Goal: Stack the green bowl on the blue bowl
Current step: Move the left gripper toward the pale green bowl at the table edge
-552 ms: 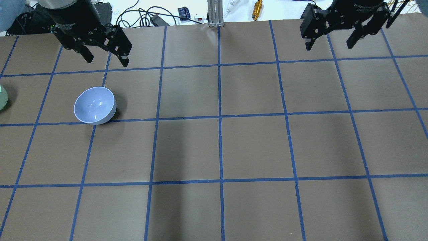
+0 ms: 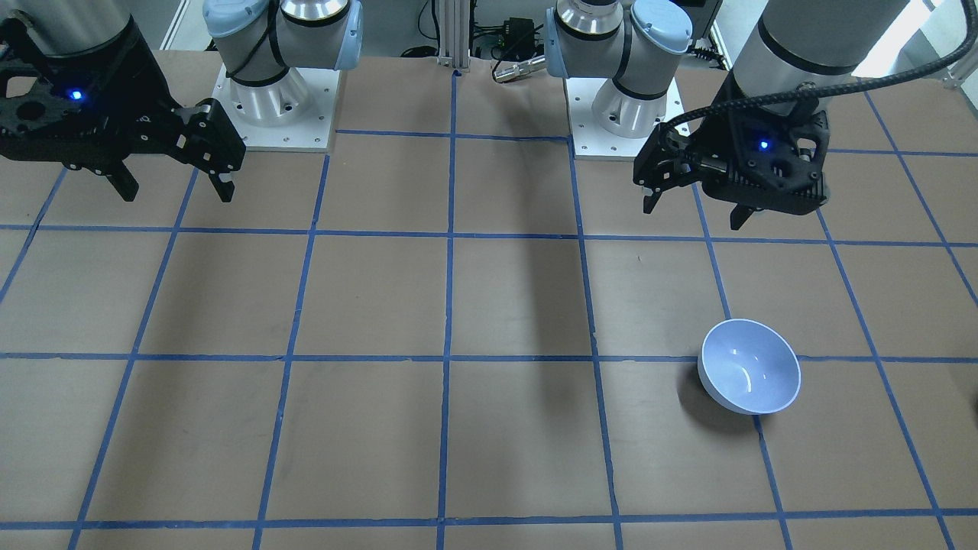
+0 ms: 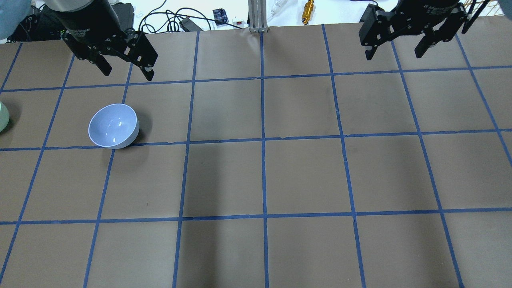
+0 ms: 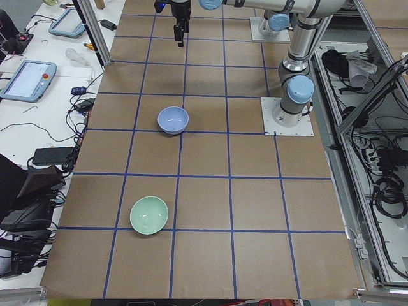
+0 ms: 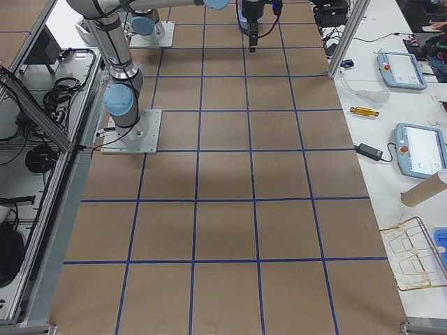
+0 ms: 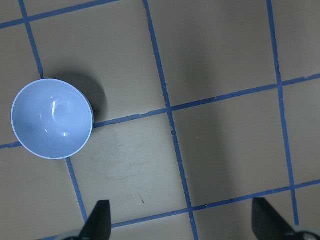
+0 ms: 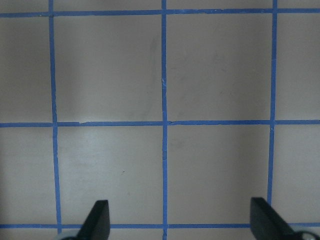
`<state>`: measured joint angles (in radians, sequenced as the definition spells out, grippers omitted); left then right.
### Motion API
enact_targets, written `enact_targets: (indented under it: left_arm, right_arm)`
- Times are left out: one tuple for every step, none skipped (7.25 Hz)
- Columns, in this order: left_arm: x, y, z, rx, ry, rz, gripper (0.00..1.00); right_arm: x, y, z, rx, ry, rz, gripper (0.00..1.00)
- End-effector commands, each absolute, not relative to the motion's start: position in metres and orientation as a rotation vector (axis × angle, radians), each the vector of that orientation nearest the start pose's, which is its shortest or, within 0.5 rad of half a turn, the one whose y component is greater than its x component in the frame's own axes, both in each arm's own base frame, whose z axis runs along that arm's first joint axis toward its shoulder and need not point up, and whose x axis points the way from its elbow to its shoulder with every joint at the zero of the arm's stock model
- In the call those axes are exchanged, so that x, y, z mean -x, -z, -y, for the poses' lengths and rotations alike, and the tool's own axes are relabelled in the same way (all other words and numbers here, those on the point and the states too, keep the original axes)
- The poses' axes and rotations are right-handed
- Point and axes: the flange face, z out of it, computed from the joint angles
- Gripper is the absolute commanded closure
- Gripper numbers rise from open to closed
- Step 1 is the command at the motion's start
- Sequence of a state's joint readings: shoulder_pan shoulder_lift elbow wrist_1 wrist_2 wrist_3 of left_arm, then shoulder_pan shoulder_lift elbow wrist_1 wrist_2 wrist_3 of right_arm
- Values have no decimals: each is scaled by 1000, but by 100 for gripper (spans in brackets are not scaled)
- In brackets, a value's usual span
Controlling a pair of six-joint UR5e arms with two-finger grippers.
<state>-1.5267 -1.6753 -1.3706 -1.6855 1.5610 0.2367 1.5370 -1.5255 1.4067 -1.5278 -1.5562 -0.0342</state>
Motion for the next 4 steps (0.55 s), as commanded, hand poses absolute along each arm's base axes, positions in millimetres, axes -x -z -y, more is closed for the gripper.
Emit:
enact_targets:
  left_arm:
    - [52, -523, 547, -412, -29, -3133, 0]
    - [2, -523, 547, -545, -69, -3123, 0]
    - [-75, -514, 548, -697, -100, -3098, 0]
    - [-160, -496, 540, -794, -117, -3103, 0]
  right_arm:
    - [-117, -541, 520, 1, 118, -3128, 0]
    - [-117, -541, 520, 1, 118, -3128, 0]
    - [-117, -542, 520, 3, 121, -3128, 0]
    - [-117, -541, 520, 3, 118, -3128, 0]
